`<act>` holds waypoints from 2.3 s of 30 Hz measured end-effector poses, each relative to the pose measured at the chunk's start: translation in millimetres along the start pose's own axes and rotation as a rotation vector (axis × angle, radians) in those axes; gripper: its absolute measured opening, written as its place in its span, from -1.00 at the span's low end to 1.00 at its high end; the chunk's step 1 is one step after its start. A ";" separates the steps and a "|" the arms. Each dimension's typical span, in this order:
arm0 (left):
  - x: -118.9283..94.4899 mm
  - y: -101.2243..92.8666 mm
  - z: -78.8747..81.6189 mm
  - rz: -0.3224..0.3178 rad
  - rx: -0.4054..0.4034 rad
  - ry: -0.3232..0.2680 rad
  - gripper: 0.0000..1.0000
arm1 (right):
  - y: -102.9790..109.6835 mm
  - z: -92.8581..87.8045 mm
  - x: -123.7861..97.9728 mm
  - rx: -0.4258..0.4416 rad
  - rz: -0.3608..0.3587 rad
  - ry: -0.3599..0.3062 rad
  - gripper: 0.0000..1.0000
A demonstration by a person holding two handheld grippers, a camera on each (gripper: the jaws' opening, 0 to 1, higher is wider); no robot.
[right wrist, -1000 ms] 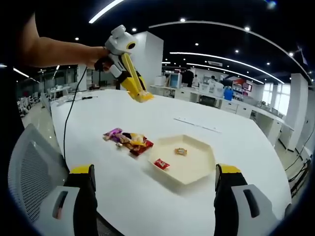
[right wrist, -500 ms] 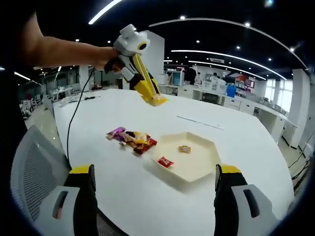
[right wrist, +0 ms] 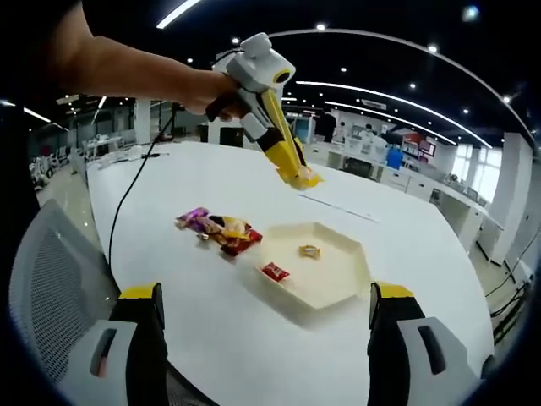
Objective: Place the target food into the container with the food tongs after gripping and lifting it, then release it inside without dropping or visibly crushing the food.
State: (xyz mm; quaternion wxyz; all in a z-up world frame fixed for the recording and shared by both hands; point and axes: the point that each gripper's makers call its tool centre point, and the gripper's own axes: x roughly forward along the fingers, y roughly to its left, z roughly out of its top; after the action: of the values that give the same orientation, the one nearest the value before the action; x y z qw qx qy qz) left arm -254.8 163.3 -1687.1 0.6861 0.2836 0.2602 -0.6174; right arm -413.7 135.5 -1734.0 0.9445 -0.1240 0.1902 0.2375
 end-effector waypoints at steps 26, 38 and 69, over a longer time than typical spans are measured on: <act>27.7 0.7 20.4 -0.003 0.009 -0.036 -0.61 | 8.2 -1.3 1.6 0.007 0.021 0.012 0.95; 26.9 6.7 27.1 0.029 0.048 -0.076 -0.52 | 7.5 -0.5 1.7 0.011 0.021 0.008 0.96; -48.4 27.5 -42.2 0.145 -0.059 -0.061 -0.48 | 6.0 -0.8 1.5 0.002 0.011 0.008 0.95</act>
State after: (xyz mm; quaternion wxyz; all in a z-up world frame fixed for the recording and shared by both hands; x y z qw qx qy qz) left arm -232.7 229.2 -1680.8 0.7448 0.2622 0.2360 -0.5664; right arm -415.6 141.0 -1736.2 0.9426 -0.1228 0.1947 0.2419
